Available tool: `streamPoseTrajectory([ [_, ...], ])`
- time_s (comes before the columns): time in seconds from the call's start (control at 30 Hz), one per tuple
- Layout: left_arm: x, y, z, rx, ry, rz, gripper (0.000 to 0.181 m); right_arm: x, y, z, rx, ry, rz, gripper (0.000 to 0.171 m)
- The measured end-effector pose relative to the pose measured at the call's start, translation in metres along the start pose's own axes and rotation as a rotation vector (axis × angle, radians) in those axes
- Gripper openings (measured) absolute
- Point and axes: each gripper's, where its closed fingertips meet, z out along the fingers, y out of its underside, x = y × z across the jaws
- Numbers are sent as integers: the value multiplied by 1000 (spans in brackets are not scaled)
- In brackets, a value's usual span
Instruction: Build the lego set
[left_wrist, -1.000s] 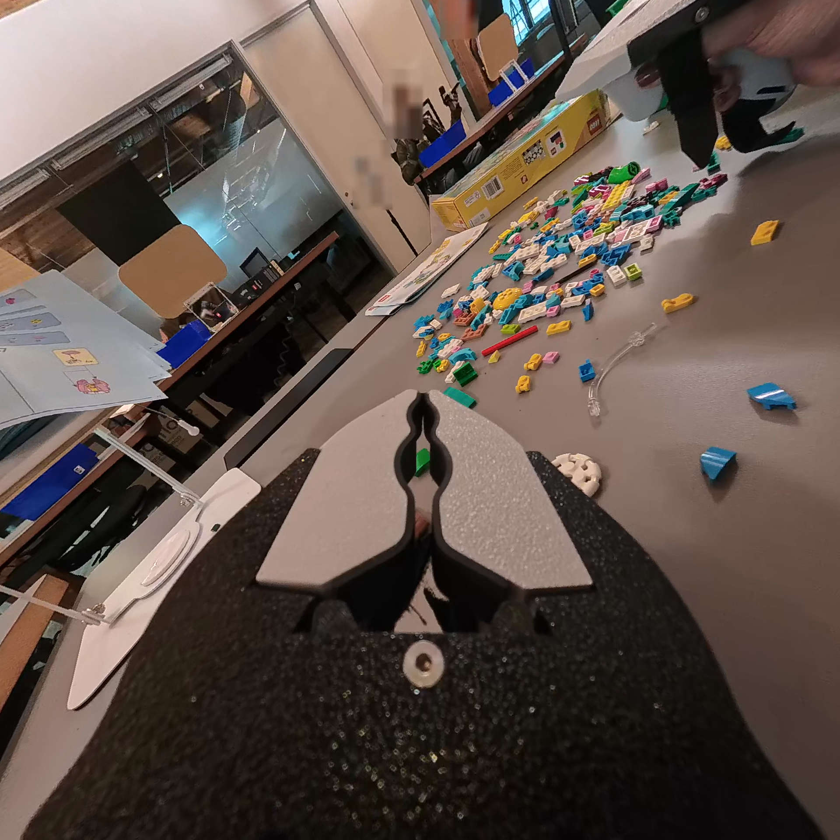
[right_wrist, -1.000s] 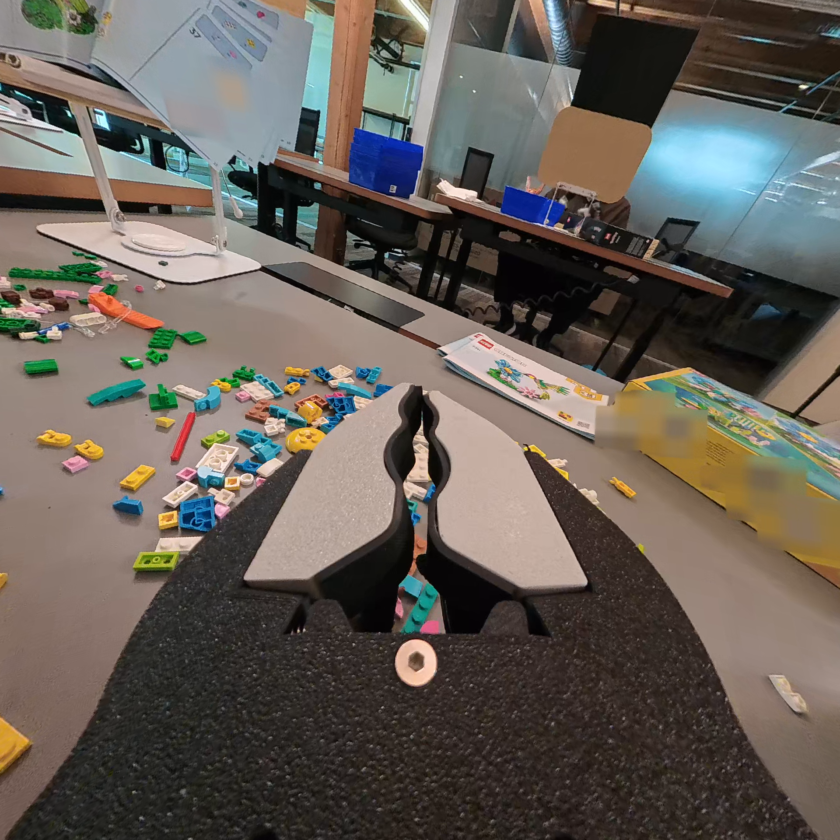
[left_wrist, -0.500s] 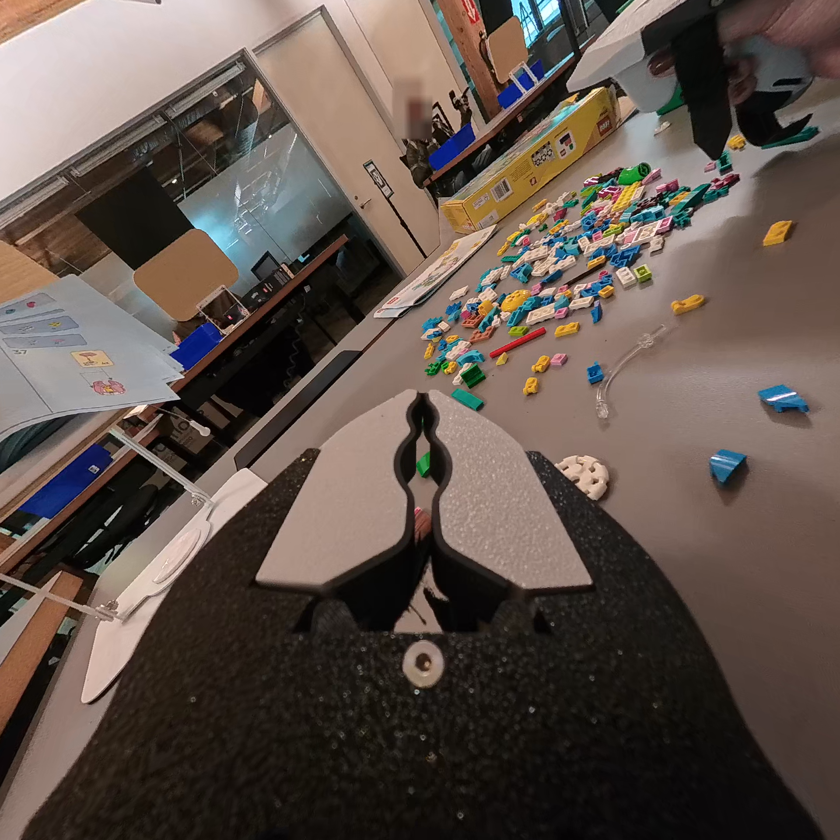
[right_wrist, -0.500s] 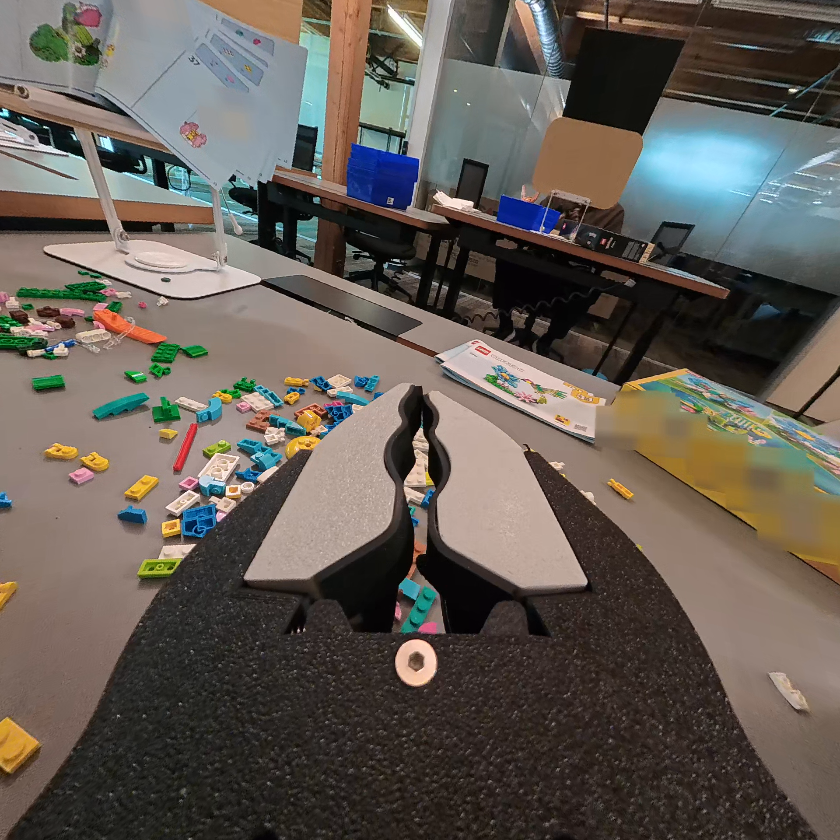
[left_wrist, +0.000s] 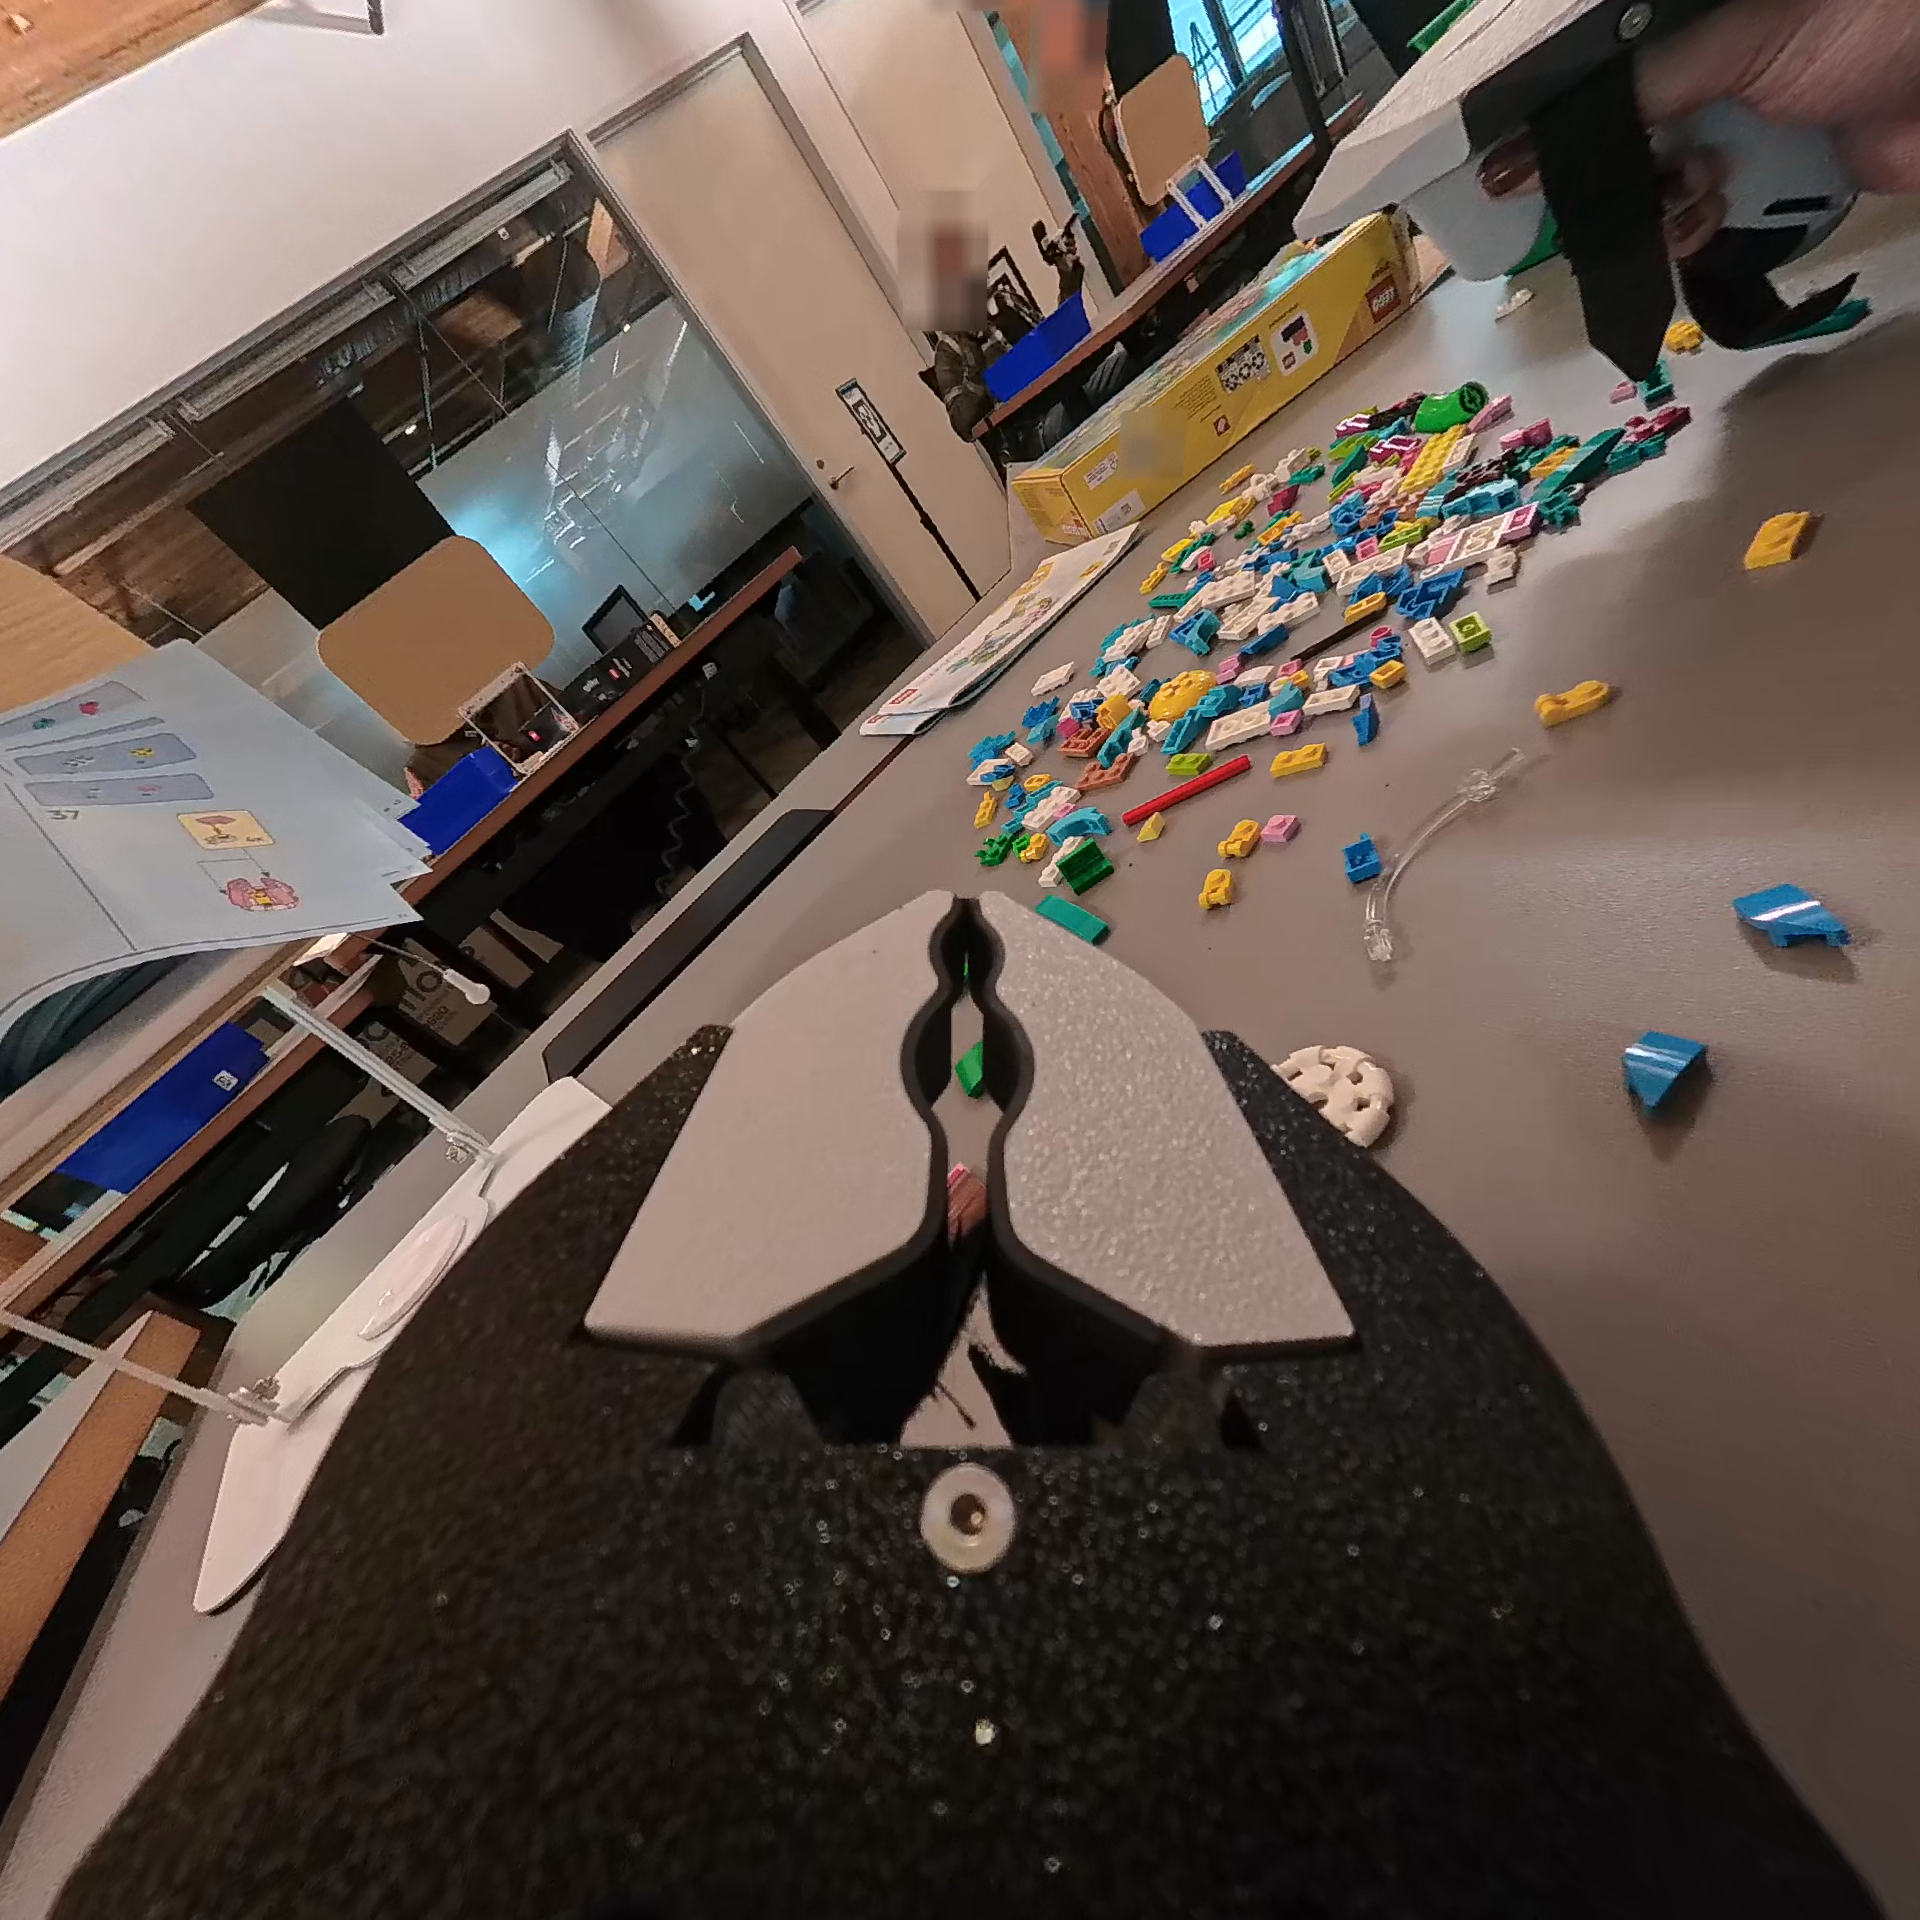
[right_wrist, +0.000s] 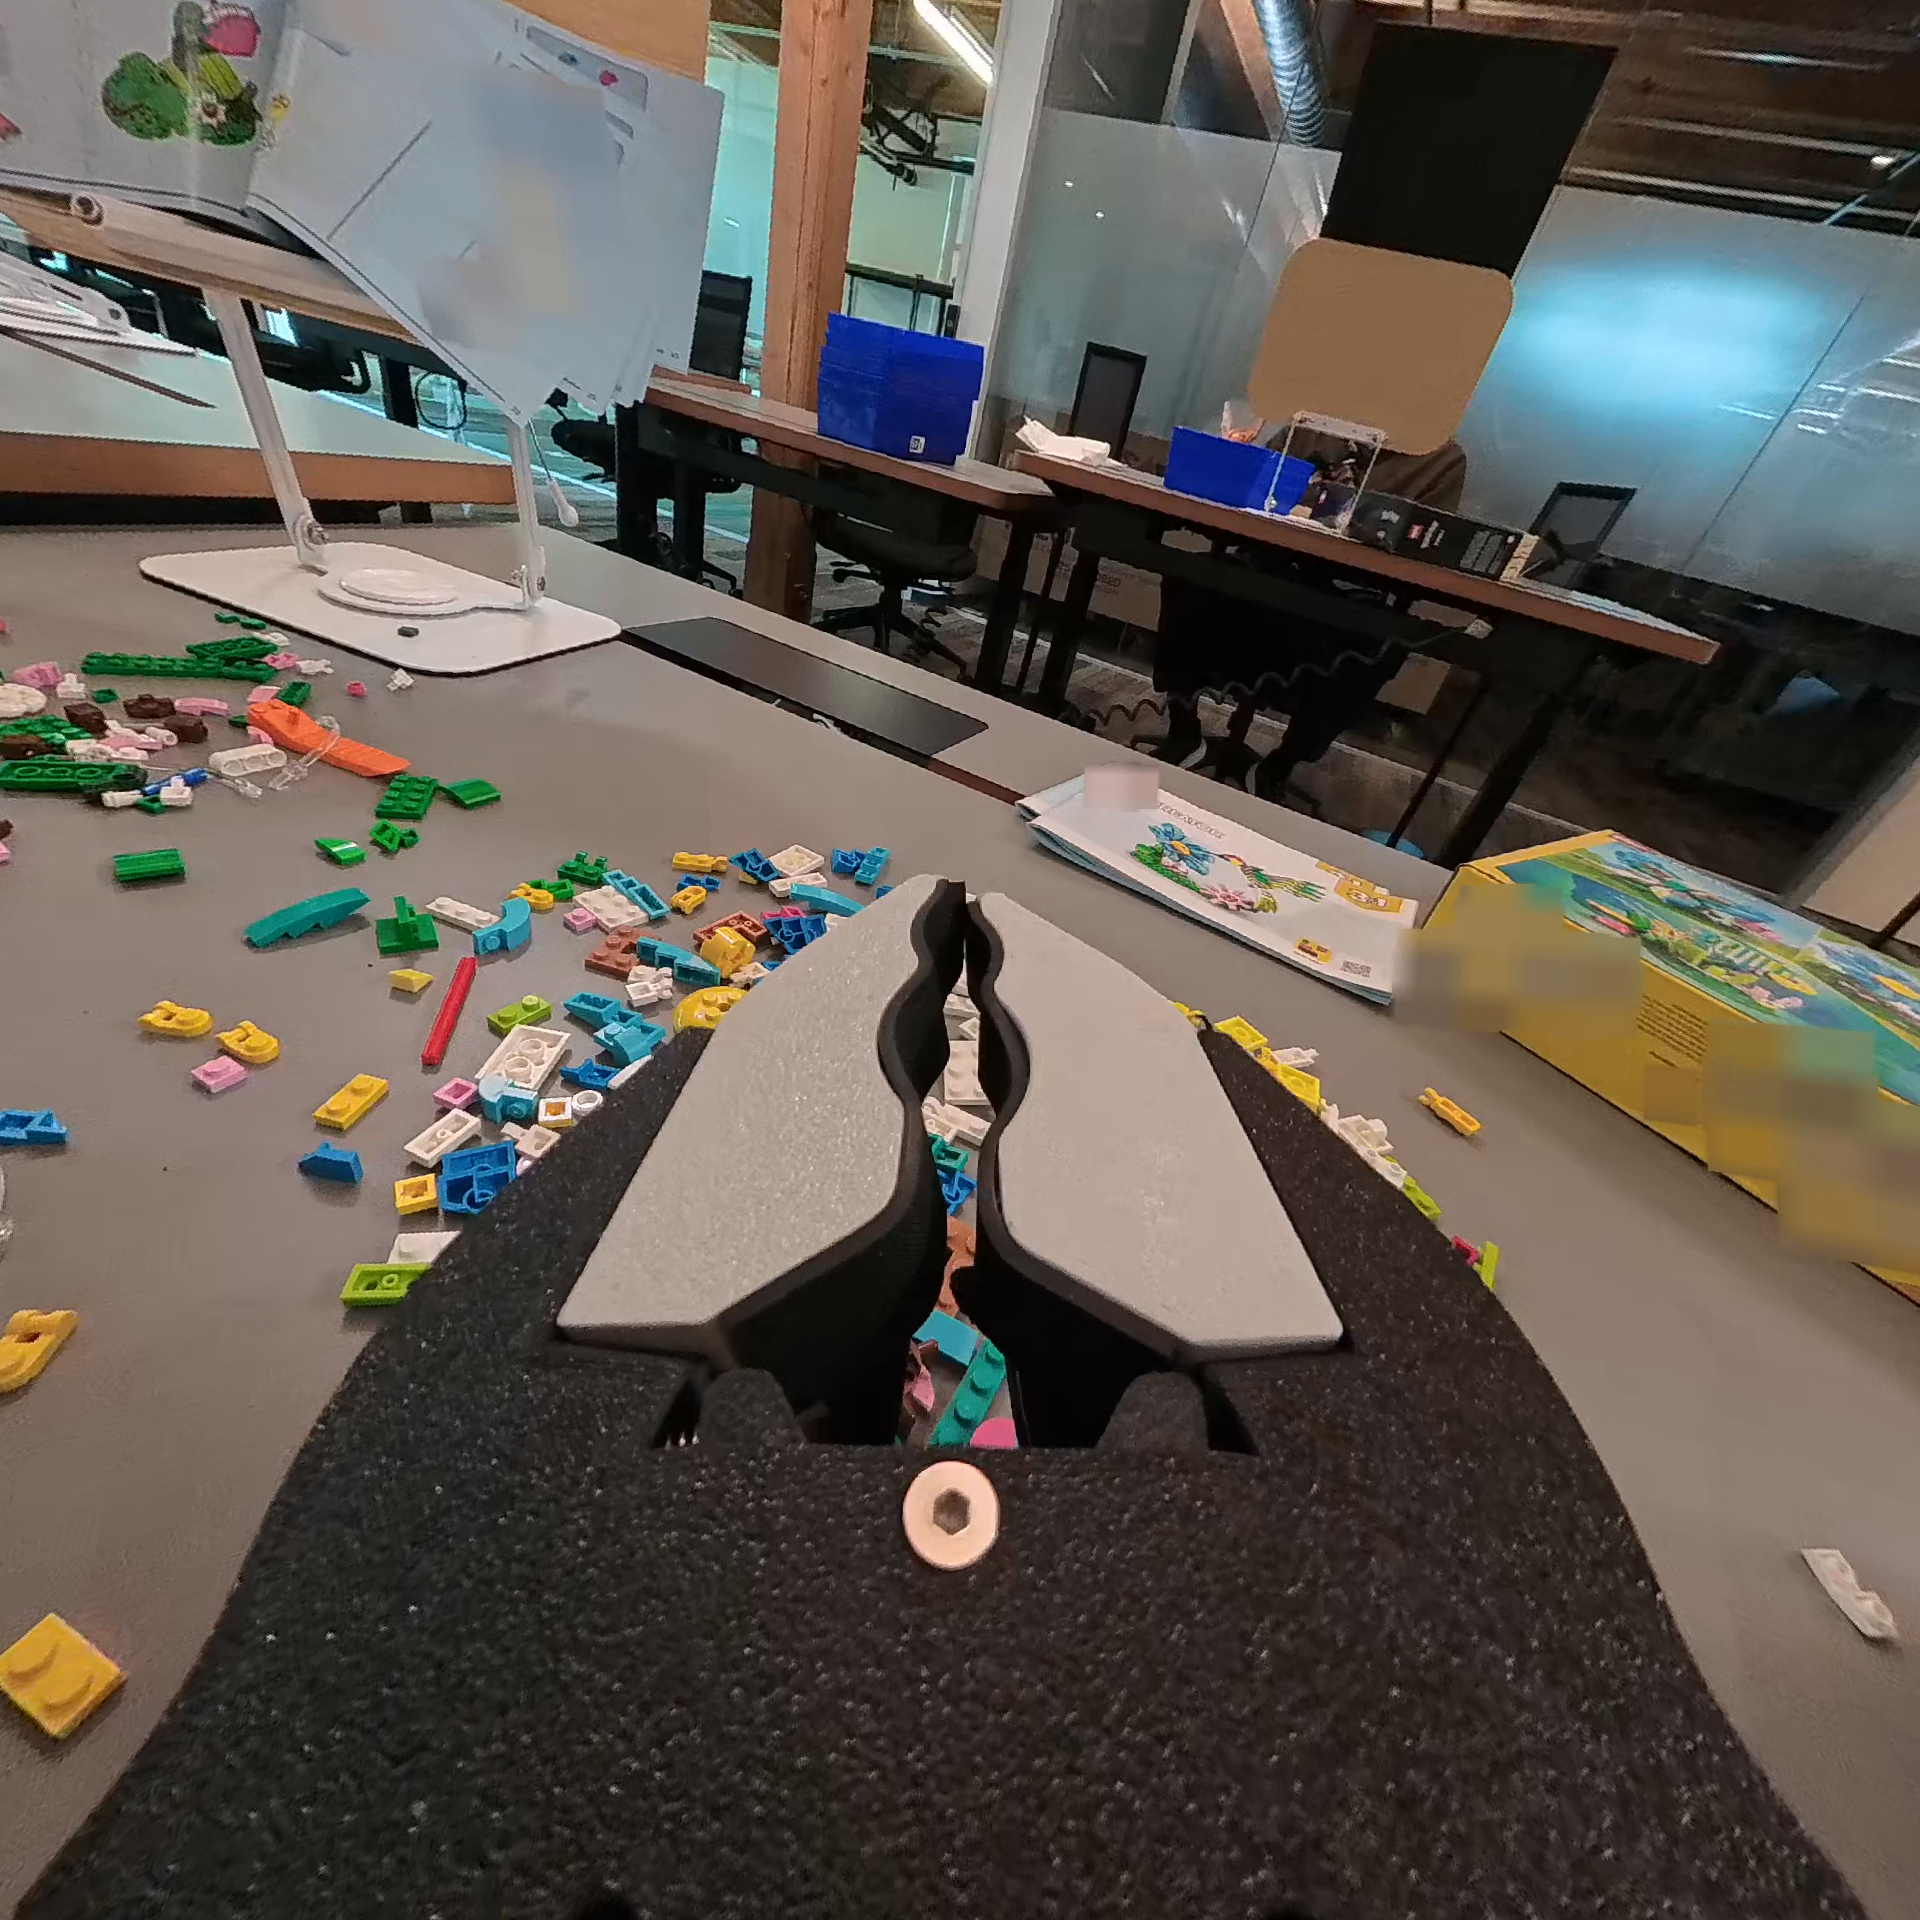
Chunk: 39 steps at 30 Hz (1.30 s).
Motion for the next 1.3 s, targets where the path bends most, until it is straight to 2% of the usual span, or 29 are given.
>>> streamPoseTrajectory([
  [0.5, 1, 1, 1, -6, 6, 3, 0, 1, 1, 0, -3, 4, -2, 0],
  [0.67, 1, 1, 1, -6, 8, 2, 0, 12, 3, -2, -21, 66, -5, 0],
  [0.97, 2, 1, 1, -8, 11, 6, 0, 28, 3, -7, 13, 105, 125, 0],
  [1.3, 2, 1, 1, -7, 11, 6, 0, 20, 4, -4, -8, 99, 44, 0],
])
